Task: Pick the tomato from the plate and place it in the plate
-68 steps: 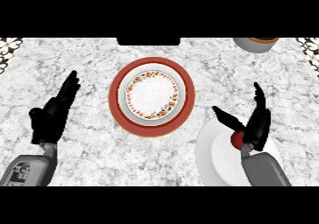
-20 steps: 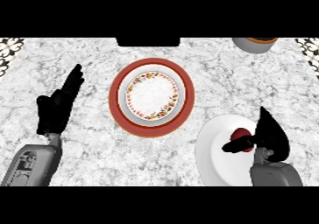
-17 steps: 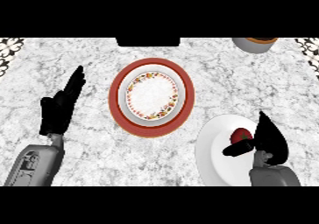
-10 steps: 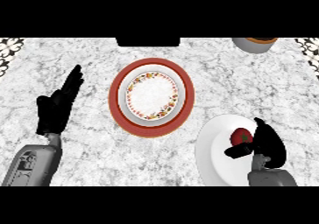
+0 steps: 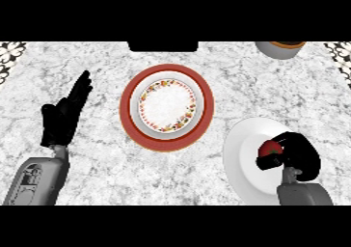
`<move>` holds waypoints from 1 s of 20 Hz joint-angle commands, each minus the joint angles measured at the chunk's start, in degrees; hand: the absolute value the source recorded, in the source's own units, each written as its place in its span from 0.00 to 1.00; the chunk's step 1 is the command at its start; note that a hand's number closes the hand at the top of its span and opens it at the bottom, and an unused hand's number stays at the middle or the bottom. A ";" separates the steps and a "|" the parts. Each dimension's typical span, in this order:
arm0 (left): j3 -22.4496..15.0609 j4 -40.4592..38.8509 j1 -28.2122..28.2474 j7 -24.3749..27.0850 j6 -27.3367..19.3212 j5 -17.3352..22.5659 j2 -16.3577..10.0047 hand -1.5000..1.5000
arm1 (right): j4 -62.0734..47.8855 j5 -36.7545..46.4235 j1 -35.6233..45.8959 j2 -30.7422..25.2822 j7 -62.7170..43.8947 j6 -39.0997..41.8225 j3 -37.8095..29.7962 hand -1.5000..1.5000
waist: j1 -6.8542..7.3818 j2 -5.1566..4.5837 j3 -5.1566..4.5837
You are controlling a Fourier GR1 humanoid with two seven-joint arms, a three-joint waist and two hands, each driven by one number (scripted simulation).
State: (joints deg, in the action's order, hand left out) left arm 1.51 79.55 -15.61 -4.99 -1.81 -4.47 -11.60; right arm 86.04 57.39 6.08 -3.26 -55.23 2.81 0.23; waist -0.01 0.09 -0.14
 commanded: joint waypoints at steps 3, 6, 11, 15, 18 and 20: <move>-1.12 -0.33 -0.79 0.46 0.55 -0.10 0.93 0.50 | -4.77 -4.51 5.27 -11.48 22.15 11.30 6.20 1.00 | 2.33 -0.88 0.26; -1.73 0.74 -1.35 -0.42 1.01 0.28 1.41 0.50 | -5.19 -6.58 8.74 -17.62 35.15 16.37 9.46 1.00 | 3.98 -0.93 0.38; -0.59 0.47 -1.25 -0.02 1.25 0.47 0.36 0.50 | -11.05 -10.44 15.01 -25.67 56.03 10.28 3.88 1.00 | 2.17 -0.74 0.34; -0.13 1.86 -0.55 -1.60 0.86 0.41 -0.11 0.50 | -10.70 -14.68 17.60 -25.45 66.76 2.25 -0.99 1.00 | 1.48 -0.26 0.35; -1.24 1.20 -2.38 -2.47 -0.69 -1.05 1.37 0.50 | -15.40 -17.98 24.84 -23.54 71.49 0.48 -3.66 1.00 | 1.70 -0.58 0.30; -0.93 2.61 -2.39 -4.76 0.62 -0.39 0.27 0.50 | -15.09 -18.82 24.94 -22.40 75.62 0.92 -2.15 1.00 | 1.11 -0.28 0.23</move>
State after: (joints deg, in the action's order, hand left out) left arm 0.45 81.06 -16.22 -6.39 -1.35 -4.92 -10.94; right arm 72.71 41.50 27.14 -26.15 12.55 4.94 -0.86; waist 1.66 -0.37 0.14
